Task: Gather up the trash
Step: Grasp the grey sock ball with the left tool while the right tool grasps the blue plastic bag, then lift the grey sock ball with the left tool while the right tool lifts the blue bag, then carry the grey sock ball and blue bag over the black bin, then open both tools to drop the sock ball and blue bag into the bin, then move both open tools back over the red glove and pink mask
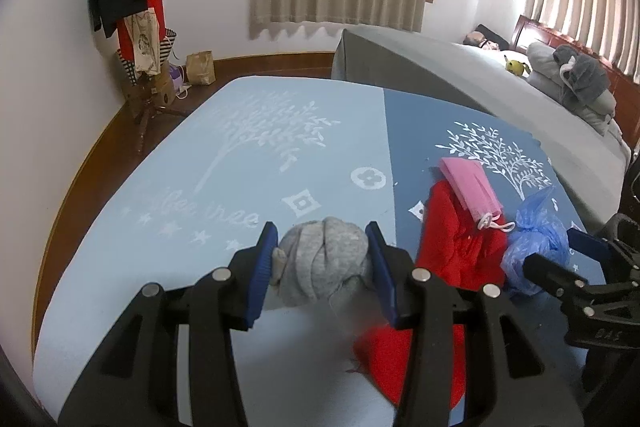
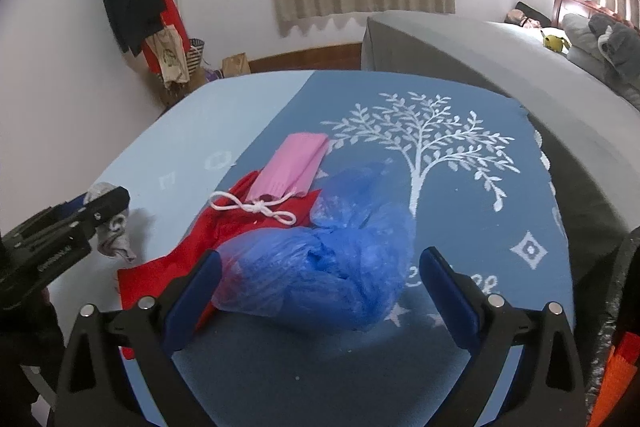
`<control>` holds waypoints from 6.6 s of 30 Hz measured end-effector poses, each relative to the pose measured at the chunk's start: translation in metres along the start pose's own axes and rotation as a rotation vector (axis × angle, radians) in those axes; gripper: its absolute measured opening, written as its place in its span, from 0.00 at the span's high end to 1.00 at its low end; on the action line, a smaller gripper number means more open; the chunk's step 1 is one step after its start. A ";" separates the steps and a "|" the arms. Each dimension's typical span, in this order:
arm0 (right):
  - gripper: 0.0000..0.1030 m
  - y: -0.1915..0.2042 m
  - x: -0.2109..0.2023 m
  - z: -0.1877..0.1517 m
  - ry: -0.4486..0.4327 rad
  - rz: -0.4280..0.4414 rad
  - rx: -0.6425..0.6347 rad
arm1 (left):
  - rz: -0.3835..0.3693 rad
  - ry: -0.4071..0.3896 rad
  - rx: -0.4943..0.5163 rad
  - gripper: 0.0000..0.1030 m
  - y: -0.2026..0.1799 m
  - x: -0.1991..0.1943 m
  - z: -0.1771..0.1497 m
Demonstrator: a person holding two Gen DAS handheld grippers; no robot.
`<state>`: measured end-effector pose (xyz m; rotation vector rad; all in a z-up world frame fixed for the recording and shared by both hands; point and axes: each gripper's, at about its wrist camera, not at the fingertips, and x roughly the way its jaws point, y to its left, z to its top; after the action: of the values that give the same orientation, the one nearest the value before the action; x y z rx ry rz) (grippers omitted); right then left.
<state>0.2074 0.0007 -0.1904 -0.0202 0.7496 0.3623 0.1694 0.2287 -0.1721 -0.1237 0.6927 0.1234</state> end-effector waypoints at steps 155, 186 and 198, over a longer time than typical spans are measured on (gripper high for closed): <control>0.08 -0.296 -0.271 -0.105 -0.197 -0.453 0.358 | -0.526 -0.032 0.394 0.26 -0.390 -0.085 -0.054; 0.06 -0.167 -0.192 -0.024 -0.223 -0.238 0.187 | -0.071 -0.147 0.132 0.12 -0.150 -0.085 0.002; 0.06 -0.101 -0.110 0.014 -0.191 -0.150 0.129 | 0.042 -0.105 0.071 0.12 -0.072 -0.042 0.006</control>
<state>0.1763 -0.1267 -0.1179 0.0784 0.5769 0.1693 0.1524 0.1562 -0.1349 -0.0341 0.5939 0.1442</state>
